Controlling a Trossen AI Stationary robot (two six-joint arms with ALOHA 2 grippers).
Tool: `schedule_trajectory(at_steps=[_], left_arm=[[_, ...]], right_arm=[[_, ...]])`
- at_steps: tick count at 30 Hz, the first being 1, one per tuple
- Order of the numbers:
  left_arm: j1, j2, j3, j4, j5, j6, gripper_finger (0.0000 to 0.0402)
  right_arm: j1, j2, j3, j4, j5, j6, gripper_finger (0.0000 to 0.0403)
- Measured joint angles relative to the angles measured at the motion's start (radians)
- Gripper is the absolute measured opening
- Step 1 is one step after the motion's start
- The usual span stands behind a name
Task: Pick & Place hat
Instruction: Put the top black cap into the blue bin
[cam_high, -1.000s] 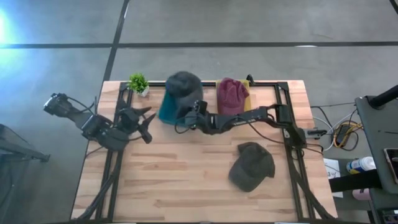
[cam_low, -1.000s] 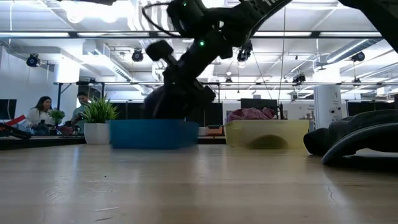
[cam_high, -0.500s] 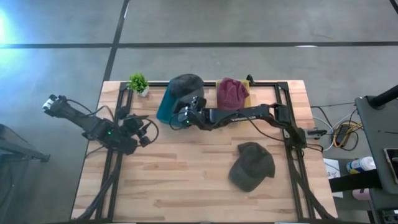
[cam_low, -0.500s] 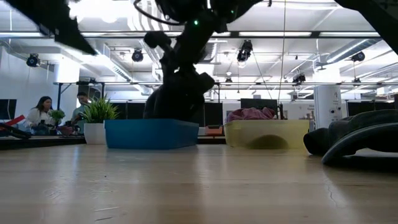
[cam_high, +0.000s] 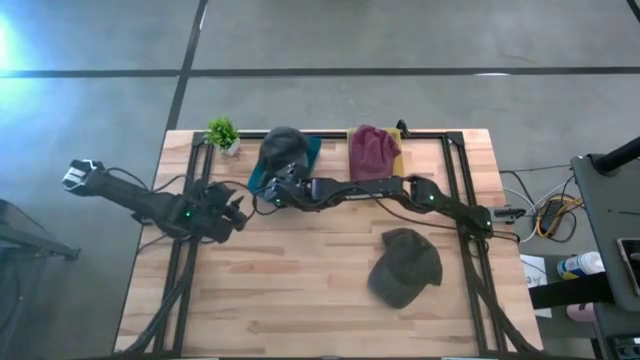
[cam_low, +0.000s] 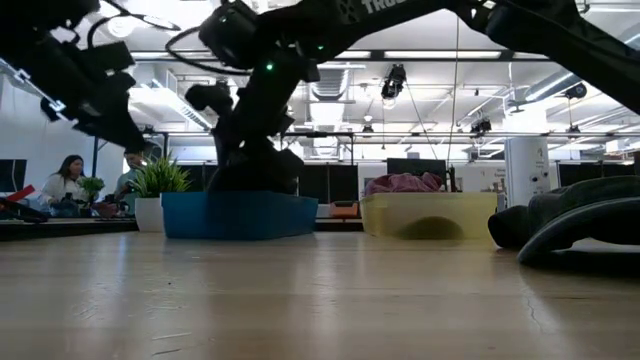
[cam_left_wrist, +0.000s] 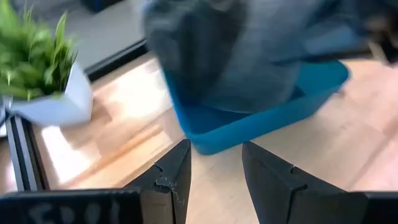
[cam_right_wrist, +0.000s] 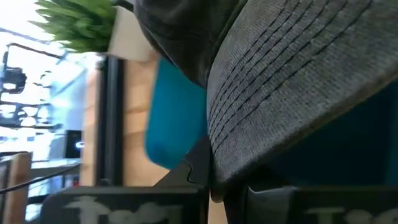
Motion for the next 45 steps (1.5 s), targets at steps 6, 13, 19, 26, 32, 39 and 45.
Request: schedule_trajectory(at_steps=[6,13,19,26,32,39,45], left_arm=[[0.016,0.023,-0.078,0.025,0.003,-0.122,0.0138],[0.021,0.067,-0.124,0.077,0.004,-0.129,0.0138],[0.022,0.086,-0.125,0.144,0.005,-0.097,0.0138],[0.026,0.096,-0.125,0.169,0.023,-0.090,0.0138],[0.049,0.097,-0.126,0.165,0.013,-0.090,0.0138],[0.058,0.097,-0.124,0.163,0.025,-0.090,0.0138],[0.058,0.094,-0.100,0.166,0.032,-0.048,0.0138]], right_arm=[[0.002,0.015,0.001,-0.056,-0.009,0.042,0.0017],[0.003,0.006,-0.006,-0.245,-0.023,0.006,0.0032],[0.009,-0.023,-0.006,-0.383,-0.018,-0.085,0.0033],[-0.001,-0.068,-0.022,-0.542,0.007,-0.122,0.0033],[-0.006,-0.102,-0.029,-0.434,-0.014,-0.073,0.0033],[-0.011,-0.098,-0.038,-0.168,0.003,-0.025,0.0033],[-0.021,-0.036,-0.047,-0.070,-0.038,0.001,0.0034]])
